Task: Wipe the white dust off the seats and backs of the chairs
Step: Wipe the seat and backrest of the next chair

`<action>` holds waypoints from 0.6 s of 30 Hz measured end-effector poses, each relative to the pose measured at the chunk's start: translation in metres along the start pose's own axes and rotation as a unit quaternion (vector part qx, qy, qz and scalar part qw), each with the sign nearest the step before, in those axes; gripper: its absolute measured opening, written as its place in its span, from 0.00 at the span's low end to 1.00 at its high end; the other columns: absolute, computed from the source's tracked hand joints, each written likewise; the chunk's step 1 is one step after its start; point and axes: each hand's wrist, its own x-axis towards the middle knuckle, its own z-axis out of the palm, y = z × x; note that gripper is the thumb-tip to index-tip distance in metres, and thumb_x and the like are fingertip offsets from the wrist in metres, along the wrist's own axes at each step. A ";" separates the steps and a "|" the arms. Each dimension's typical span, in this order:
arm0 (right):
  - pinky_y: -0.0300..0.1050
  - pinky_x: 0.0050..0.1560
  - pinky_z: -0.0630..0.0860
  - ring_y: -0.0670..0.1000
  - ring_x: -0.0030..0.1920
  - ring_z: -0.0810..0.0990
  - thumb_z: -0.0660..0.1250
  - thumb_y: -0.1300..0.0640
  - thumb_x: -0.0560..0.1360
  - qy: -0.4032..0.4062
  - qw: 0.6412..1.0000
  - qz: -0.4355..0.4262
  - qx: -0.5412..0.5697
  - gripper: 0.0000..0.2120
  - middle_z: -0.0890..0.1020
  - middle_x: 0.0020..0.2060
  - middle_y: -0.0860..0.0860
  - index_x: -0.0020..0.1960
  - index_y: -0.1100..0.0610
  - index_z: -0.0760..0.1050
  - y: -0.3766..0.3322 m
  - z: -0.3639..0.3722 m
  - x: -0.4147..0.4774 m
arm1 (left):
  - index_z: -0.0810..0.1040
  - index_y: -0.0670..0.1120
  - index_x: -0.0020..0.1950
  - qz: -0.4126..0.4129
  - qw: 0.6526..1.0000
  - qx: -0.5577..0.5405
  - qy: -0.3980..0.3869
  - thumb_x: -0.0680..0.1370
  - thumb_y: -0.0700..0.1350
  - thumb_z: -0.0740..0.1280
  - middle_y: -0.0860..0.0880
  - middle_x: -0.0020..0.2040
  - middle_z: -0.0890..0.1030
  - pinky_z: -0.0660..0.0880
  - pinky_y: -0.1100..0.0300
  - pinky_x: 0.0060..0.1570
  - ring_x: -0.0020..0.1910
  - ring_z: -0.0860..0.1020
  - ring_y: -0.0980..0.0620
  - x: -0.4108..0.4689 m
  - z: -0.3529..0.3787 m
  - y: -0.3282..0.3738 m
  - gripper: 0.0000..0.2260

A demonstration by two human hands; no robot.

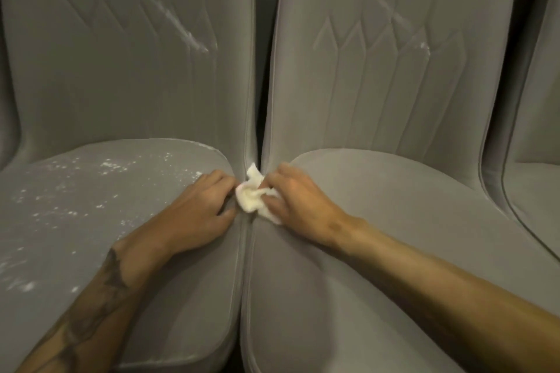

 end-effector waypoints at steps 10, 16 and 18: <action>0.51 0.47 0.72 0.53 0.47 0.73 0.62 0.51 0.76 -0.040 0.998 -0.047 0.003 0.06 0.74 0.47 0.50 0.50 0.51 0.75 -0.027 0.004 -0.020 | 0.79 0.44 0.56 -0.001 0.999 -0.031 0.027 0.82 0.38 0.67 0.48 0.54 0.77 0.72 0.44 0.58 0.55 0.75 0.45 0.001 0.003 -0.004 0.05; 0.54 0.53 0.72 0.58 0.51 0.75 0.64 0.57 0.79 0.030 0.999 0.027 -0.030 0.05 0.76 0.49 0.55 0.53 0.57 0.76 -0.014 -0.001 0.003 | 0.79 0.47 0.57 0.009 0.999 -0.032 0.031 0.82 0.37 0.65 0.51 0.53 0.76 0.72 0.47 0.60 0.54 0.74 0.50 0.003 0.003 -0.008 0.08; 0.45 0.47 0.71 0.53 0.46 0.75 0.65 0.53 0.78 0.005 0.999 -0.037 -0.007 0.02 0.75 0.46 0.50 0.49 0.51 0.75 -0.037 0.009 -0.020 | 0.79 0.48 0.56 0.011 0.999 -0.040 0.026 0.82 0.37 0.66 0.51 0.53 0.76 0.72 0.47 0.60 0.55 0.75 0.49 0.003 0.001 -0.010 0.07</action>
